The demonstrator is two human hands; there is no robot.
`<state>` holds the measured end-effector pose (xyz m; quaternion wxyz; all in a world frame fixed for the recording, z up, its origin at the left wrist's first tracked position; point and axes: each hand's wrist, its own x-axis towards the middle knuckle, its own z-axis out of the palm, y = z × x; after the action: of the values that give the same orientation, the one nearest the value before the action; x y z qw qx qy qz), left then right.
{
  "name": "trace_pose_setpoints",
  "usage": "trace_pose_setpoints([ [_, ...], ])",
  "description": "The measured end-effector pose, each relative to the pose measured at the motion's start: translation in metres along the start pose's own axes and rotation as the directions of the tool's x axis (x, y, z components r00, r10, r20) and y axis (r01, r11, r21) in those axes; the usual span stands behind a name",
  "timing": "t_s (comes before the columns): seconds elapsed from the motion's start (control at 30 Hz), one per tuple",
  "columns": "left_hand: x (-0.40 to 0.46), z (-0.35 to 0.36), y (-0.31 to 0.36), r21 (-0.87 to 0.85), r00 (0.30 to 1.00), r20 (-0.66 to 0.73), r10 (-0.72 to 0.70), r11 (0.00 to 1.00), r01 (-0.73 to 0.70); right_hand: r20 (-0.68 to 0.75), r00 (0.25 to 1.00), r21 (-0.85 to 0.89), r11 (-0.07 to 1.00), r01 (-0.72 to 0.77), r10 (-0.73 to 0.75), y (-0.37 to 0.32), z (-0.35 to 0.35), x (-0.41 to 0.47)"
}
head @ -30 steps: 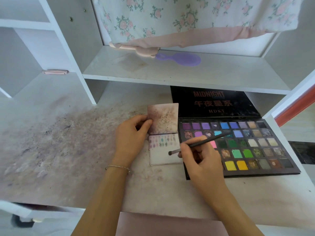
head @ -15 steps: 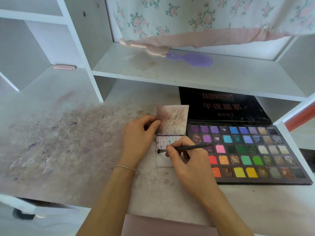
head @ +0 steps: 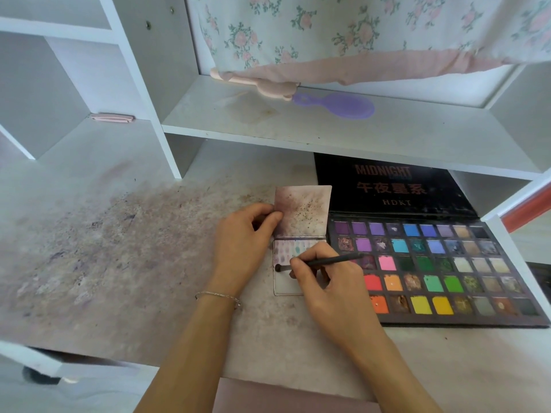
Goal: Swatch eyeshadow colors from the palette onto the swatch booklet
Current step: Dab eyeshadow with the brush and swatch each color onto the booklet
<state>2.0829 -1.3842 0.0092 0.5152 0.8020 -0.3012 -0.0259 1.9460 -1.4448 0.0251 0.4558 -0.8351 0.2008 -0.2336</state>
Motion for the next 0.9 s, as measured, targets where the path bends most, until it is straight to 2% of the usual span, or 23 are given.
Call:
trace_pose_setpoints([
  [0.9,-0.0004,-0.0005,0.0019,0.015,1.000,0.010,-0.020,1.000,0.020,0.003,1.000,-0.039,0.999,0.010,-0.010,0.0030,0.0002,0.0009],
])
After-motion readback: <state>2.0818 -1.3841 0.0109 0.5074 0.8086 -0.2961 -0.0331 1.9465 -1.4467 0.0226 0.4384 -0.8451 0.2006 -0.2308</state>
